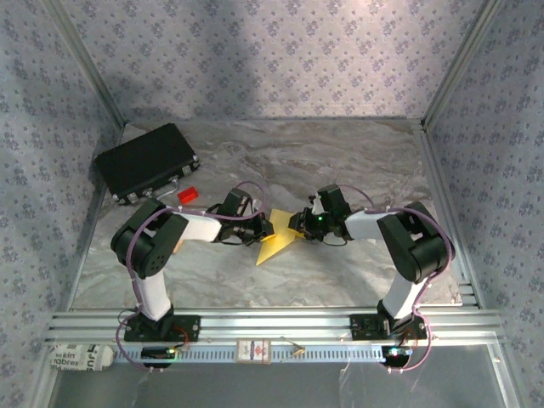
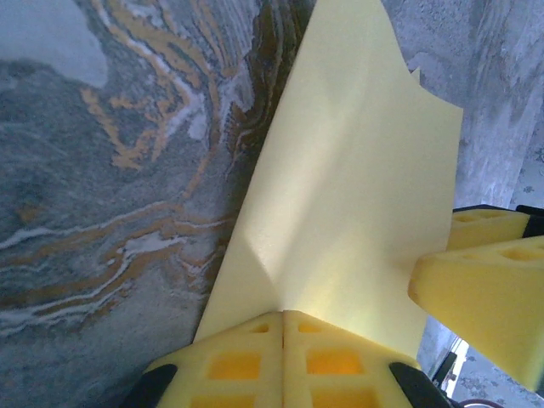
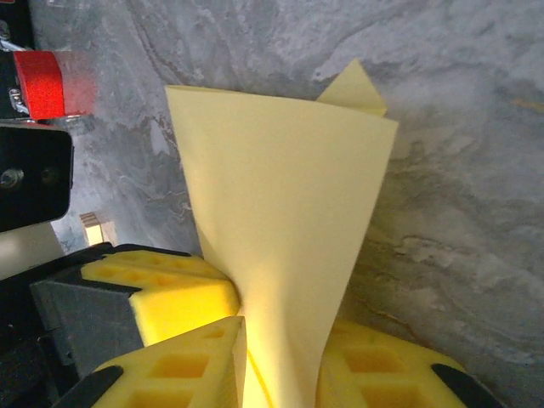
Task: Fold a paper plane with a square sheet of paper (pick it up from the middle)
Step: Fold the wing for the fifth time at the center of the table.
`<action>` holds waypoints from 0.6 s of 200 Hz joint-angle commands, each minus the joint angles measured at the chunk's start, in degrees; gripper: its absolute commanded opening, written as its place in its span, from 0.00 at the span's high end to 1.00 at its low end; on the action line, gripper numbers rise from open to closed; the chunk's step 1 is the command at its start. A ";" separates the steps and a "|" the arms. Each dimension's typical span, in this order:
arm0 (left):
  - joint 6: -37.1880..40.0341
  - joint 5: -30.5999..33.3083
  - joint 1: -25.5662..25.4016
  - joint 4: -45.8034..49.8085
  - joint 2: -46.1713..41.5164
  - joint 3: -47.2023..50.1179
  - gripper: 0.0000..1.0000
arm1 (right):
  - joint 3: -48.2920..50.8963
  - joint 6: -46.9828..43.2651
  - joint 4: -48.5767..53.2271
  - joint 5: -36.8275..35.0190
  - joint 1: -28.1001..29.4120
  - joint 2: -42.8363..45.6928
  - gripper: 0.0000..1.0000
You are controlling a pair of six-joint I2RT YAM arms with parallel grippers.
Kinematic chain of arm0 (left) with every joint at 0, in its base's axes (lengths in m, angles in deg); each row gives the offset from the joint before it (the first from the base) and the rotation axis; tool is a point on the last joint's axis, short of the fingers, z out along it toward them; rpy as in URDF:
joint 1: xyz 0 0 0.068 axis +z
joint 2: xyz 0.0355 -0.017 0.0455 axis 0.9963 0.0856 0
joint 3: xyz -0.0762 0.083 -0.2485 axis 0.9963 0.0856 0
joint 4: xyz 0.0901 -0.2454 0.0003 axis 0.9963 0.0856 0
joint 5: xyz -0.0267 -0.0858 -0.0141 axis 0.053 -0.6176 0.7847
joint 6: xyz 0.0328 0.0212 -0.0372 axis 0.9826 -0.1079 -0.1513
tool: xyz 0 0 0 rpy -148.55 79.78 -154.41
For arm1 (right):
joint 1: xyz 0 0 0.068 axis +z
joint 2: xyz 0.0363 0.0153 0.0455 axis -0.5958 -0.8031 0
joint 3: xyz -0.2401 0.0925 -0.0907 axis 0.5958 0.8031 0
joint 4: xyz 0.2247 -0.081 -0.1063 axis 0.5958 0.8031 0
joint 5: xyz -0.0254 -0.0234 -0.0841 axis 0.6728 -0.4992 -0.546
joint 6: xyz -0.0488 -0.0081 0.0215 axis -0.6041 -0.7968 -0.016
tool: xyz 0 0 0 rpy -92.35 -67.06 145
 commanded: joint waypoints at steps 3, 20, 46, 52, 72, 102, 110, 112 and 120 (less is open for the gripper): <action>1.14 0.75 -0.19 4.20 1.33 1.90 0.93 | -1.61 -1.45 1.76 1.24 -0.71 -1.13 0.78; 1.14 0.66 -0.22 3.96 1.04 2.05 0.93 | -1.27 -1.27 1.63 1.01 -1.09 -0.75 0.84; 1.38 0.07 -0.19 3.19 -0.34 1.74 0.91 | -0.38 -0.09 0.36 1.23 -1.36 0.01 0.93; 1.52 -0.09 -0.20 3.03 -0.86 1.58 0.89 | -0.10 0.49 -0.32 1.35 -1.37 0.21 0.94; 2.50 -0.01 -0.34 3.41 -3.33 1.10 0.77 | 0.76 2.75 -1.96 1.24 -1.36 1.14 0.97; 6.99 4.42 -0.73 8.49 -8.90 0.29 0.61 | 1.73 6.68 -2.41 -0.52 -1.34 3.41 0.99; 8.97 5.99 -1.07 11.06 -10.52 -0.06 0.60 | 1.86 7.68 -2.26 -1.14 -1.38 4.15 0.99; 9.45 6.61 -1.20 11.69 -10.84 -0.15 0.60 | 1.89 7.84 -2.21 -1.29 -1.41 4.36 0.99; 11.68 8.76 -2.01 14.43 -12.35 -0.48 0.59 | 1.89 8.47 -1.87 -1.74 -1.45 5.07 0.99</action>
